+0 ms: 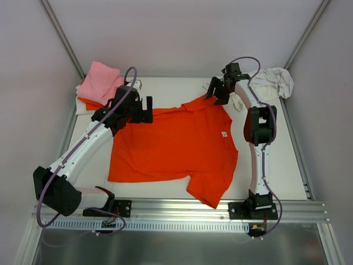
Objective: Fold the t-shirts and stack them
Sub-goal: Grap the side of the flattened tshirt furthest away from the robot with both arms
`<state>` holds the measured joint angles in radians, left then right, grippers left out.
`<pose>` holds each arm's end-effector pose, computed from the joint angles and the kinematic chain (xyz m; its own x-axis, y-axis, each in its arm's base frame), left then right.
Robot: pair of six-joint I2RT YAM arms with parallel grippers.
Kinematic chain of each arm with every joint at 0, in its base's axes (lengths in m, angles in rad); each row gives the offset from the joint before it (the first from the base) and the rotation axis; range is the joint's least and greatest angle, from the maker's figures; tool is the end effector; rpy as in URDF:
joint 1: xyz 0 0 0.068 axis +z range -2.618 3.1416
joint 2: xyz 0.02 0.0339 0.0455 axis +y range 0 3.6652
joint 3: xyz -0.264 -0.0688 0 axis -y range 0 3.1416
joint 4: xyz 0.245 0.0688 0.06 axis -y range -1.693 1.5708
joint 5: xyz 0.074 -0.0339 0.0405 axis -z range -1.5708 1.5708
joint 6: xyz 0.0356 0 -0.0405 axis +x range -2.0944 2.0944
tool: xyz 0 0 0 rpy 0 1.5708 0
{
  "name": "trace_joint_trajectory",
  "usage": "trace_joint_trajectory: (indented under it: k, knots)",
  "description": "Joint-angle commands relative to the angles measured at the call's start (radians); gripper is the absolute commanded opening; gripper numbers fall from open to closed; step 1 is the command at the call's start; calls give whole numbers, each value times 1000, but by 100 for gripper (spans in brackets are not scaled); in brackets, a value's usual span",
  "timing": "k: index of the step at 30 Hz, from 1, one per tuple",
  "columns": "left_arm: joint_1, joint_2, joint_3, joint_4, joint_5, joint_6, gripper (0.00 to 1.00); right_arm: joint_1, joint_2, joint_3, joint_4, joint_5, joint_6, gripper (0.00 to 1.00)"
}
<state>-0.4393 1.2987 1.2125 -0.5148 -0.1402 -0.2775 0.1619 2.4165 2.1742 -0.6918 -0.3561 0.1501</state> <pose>0.2631 -0.1182 0.3447 -0.5790 -0.0276 -0.8149 0.1645 0.9749 -0.1500 0.5247 0.0983 0.2017 -0.8378 0.0052 -0.5459 -0.2330 0.9010 0.3661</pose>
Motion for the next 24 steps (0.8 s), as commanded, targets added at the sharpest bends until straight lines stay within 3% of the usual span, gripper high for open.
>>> trace_joint_trajectory:
  k: [1, 7, 13, 24]
  knots:
    - [-7, 10, 47, 1, -21, 4, 94, -1, -3, 7, 25, -26, 19, 69]
    - [-7, 16, 53, 1, -22, 9, 94, -2, 4, 4, 31, -30, 22, 65]
    - [-9, 14, 51, -4, -25, 12, 94, -1, 12, -2, 43, -46, 32, 53]
    - [-7, 14, 58, -10, -29, 21, 94, 1, 10, -25, 49, -37, 31, 57]
